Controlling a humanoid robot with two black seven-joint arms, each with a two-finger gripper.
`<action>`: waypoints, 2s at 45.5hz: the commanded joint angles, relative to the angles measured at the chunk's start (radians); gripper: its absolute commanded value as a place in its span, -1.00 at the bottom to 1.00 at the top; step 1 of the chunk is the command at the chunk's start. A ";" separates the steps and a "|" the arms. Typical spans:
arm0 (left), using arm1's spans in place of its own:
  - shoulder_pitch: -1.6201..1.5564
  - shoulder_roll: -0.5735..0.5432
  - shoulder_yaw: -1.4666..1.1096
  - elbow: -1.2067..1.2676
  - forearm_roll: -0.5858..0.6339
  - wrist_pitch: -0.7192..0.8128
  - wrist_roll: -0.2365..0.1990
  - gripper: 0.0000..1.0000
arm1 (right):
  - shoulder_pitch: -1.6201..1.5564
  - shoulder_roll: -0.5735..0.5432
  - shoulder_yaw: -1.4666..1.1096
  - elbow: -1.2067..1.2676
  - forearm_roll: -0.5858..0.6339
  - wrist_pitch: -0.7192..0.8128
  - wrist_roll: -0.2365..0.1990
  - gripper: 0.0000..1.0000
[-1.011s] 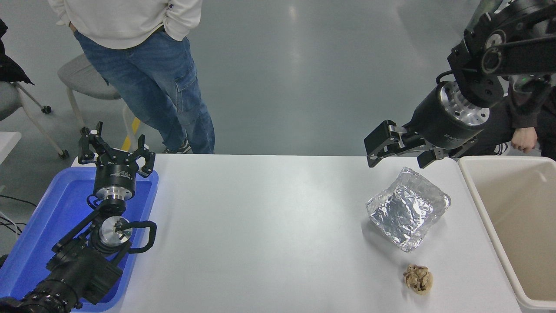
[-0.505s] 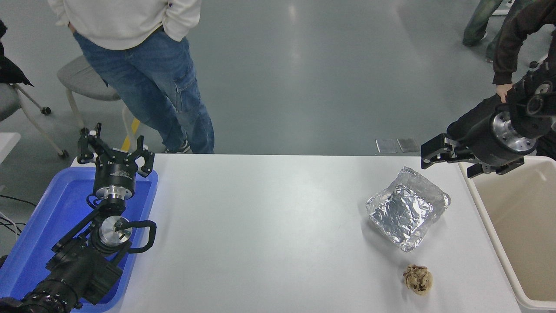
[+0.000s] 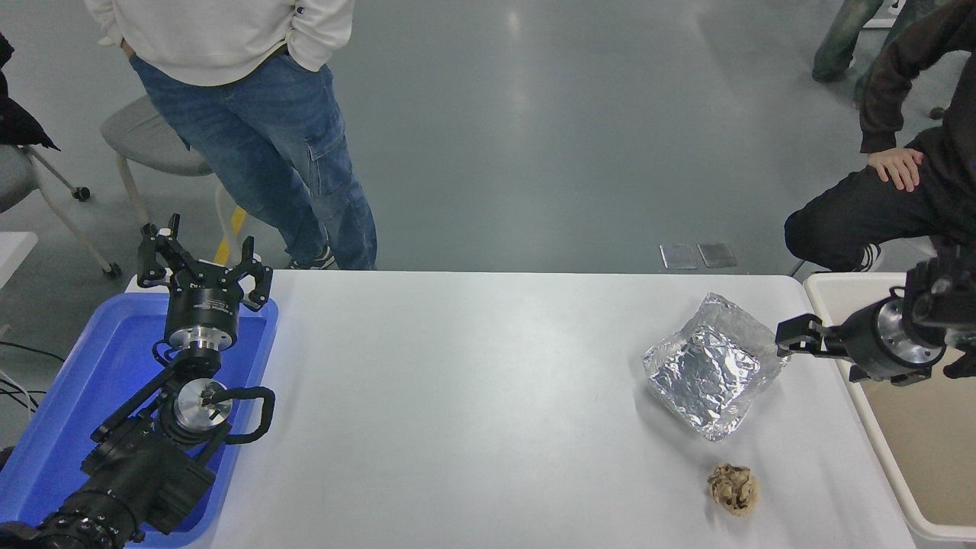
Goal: Pick up foil plate and place in dustbin
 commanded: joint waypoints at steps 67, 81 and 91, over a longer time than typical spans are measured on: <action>-0.001 0.000 0.000 0.000 0.000 0.000 0.001 0.98 | -0.286 0.157 0.348 -0.302 -0.058 -0.062 -0.068 -1.00; -0.001 0.000 0.000 0.000 0.000 0.000 0.001 0.98 | 0.215 -0.041 0.051 0.083 -0.023 -0.046 -0.068 -1.00; -0.001 0.000 0.000 0.000 0.000 0.000 0.001 0.98 | 0.671 -0.069 -0.227 0.305 -0.009 0.071 -0.068 -1.00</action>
